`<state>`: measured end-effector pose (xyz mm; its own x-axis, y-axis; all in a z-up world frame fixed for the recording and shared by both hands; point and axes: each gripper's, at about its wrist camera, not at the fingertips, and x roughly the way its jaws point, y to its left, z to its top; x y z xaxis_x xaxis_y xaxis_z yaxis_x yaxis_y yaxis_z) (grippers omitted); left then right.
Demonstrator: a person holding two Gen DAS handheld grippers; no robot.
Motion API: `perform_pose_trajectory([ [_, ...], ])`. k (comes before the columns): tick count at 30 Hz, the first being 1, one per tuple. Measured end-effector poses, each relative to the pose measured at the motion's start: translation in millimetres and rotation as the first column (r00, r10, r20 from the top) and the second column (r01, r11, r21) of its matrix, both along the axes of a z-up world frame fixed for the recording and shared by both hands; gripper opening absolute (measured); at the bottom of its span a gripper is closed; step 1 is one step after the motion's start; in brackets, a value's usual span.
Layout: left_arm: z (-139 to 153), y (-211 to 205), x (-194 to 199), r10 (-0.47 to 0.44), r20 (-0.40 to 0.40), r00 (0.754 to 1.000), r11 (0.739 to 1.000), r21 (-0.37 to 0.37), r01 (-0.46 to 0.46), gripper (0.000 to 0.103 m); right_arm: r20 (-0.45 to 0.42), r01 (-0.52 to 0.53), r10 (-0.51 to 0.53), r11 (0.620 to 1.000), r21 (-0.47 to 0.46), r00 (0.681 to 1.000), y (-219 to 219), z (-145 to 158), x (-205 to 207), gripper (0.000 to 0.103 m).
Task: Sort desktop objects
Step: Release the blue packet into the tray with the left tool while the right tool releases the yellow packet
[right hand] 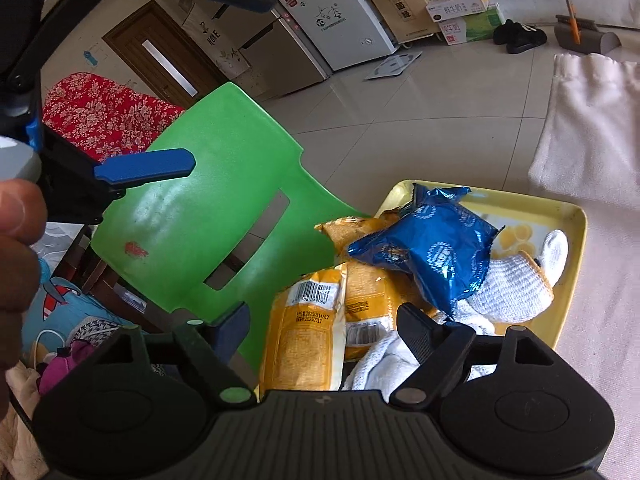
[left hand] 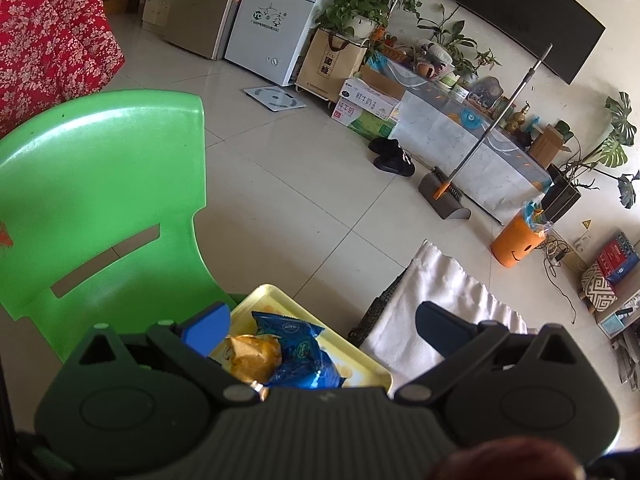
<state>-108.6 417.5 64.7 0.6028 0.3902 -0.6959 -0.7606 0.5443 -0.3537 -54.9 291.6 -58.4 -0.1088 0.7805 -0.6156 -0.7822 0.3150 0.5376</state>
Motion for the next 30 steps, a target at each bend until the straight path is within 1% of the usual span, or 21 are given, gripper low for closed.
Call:
perform_pose_trajectory([
  [5, 0, 1, -1, -0.001, 0.005, 1.0, 1.0, 0.0, 0.001, 0.102, 0.009, 0.026, -0.026, 0.999, -0.028, 1.0, -3, -2, 4, 0.081],
  [13, -4, -1, 2, -0.009, -0.019, 1.0, 1.0, -0.003, 0.009, 0.102, 0.036, 0.026, -0.024, 0.998, -0.06, 0.999, -12, 2, 9, 0.081],
  [19, -9, -2, 4, 0.009, -0.067, 0.998, 1.0, 0.007, -0.009, 0.102, 0.053, 0.069, -0.063, 0.989, -0.132, 0.997, -22, 1, 18, 0.082],
  [22, -9, -4, 4, 0.018, -0.093, 0.996, 1.0, 0.026, -0.016, 0.102, 0.068, 0.091, -0.081, 0.983, -0.162, 0.994, -28, 3, 21, 0.082],
  [24, -9, -6, 4, 0.02, -0.109, 0.994, 0.999, 0.038, -0.016, 0.102, 0.096, 0.107, -0.09, 0.976, -0.192, 0.991, -31, 3, 22, 0.082],
  [27, -9, -13, 4, 0.012, -0.129, 0.992, 0.998, 0.063, -0.004, 0.102, 0.157, 0.159, -0.119, 0.95, -0.269, 0.98, -40, 2, 24, 0.083],
  [30, -12, -24, 1, -0.011, -0.159, 0.987, 0.995, 0.099, 0.027, 0.102, 0.171, 0.194, -0.144, 0.925, -0.326, 0.975, -54, -1, 27, 0.083],
])
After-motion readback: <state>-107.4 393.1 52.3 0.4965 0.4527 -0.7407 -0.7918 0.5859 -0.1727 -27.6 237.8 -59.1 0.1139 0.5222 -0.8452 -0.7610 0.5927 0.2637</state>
